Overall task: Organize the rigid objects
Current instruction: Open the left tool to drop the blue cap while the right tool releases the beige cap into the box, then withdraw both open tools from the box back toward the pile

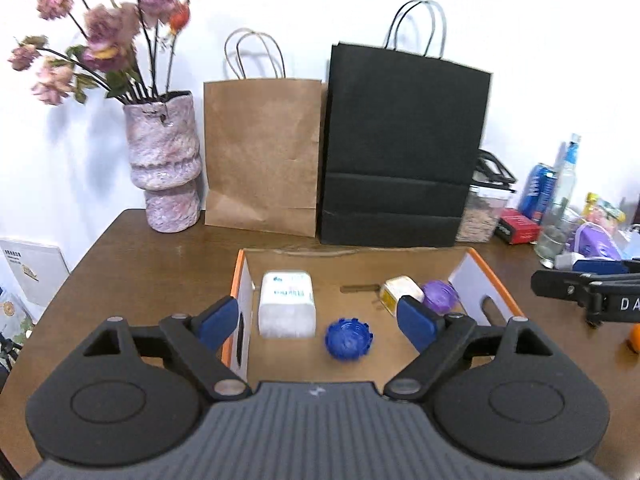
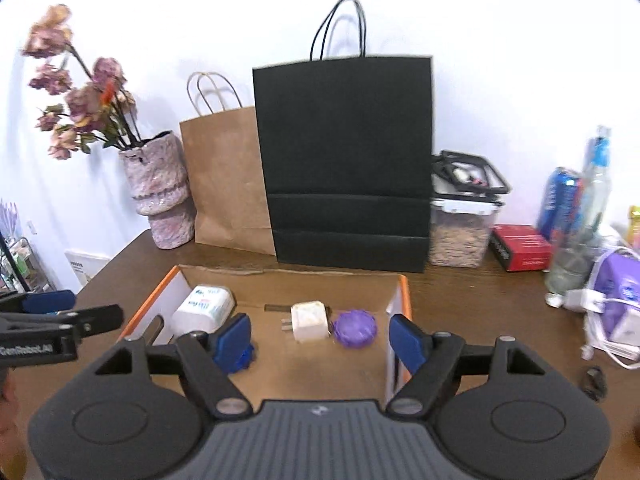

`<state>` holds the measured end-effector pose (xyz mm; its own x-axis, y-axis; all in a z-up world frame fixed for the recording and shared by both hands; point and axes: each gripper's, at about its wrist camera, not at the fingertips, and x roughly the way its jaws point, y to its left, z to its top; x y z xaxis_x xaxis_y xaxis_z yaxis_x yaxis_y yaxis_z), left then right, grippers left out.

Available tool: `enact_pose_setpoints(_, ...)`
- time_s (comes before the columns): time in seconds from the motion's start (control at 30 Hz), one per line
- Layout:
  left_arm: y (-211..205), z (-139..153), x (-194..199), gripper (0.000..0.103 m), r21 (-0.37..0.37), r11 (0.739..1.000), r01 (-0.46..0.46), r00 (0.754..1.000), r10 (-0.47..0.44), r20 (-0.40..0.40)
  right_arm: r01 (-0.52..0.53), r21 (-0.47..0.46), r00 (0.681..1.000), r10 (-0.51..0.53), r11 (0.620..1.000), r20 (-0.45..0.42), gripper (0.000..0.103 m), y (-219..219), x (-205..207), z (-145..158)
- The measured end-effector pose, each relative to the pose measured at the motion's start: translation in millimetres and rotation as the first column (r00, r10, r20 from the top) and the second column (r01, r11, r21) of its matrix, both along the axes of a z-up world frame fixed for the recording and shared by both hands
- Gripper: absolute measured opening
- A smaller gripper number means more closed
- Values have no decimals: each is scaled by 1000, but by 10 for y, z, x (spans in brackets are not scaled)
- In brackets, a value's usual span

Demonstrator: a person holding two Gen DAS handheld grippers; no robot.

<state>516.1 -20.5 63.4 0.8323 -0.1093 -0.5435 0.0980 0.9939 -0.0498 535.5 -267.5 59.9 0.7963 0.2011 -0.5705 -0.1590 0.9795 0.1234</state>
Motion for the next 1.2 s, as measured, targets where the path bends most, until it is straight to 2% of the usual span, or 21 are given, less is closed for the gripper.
enact_pose_setpoints(0.1,7,42,-408,89,-6,1000,4,999,-4,43,3,2,1000,-3,1000,28,80,-79,-408,10)
enact_pose_setpoints(0.17,22,52,-681,94,-19,1000,2,997,0,71,2,20,999,-3,1000,50,81,-128,-669,-11)
enact_pose_setpoints(0.23,48,36,-1005,94,-35,999,7,995,-4,97,-7,52,997,3,999,78,86,-166,-947,-69)
enact_pose_setpoints(0.33,85,-31,-1480,95,-32,999,18,987,-12,160,-22,33,993,19,999,113,86,-133,-1393,-168)
enact_pose_setpoints(0.43,106,-153,-2023,98,-14,1000,20,974,-16,227,-37,-21,983,40,999,182,87,-25,-1921,-264)
enact_pose_setpoints(0.6,130,-313,-2869,99,20,1000,10,944,-16,330,-44,-50,961,56,998,272,89,167,-2761,-401)
enact_pose_setpoints(0.77,222,-479,-3594,100,-12,999,-44,925,45,377,-47,-46,936,61,998,348,92,378,-3551,-532)
enact_pose_setpoints(0.87,266,-561,-3888,100,-29,997,-71,929,77,363,-50,-33,930,59,998,363,92,467,-3927,-615)
enact_pose_setpoints(0.97,298,-613,-4098,100,-26,998,-53,935,59,349,-54,-33,930,62,998,362,92,508,-4181,-664)
enact_pose_setpoints(1.2,252,-641,-4145,100,-20,999,-34,938,39,344,-11,-51,936,28,999,350,91,455,-4365,-726)
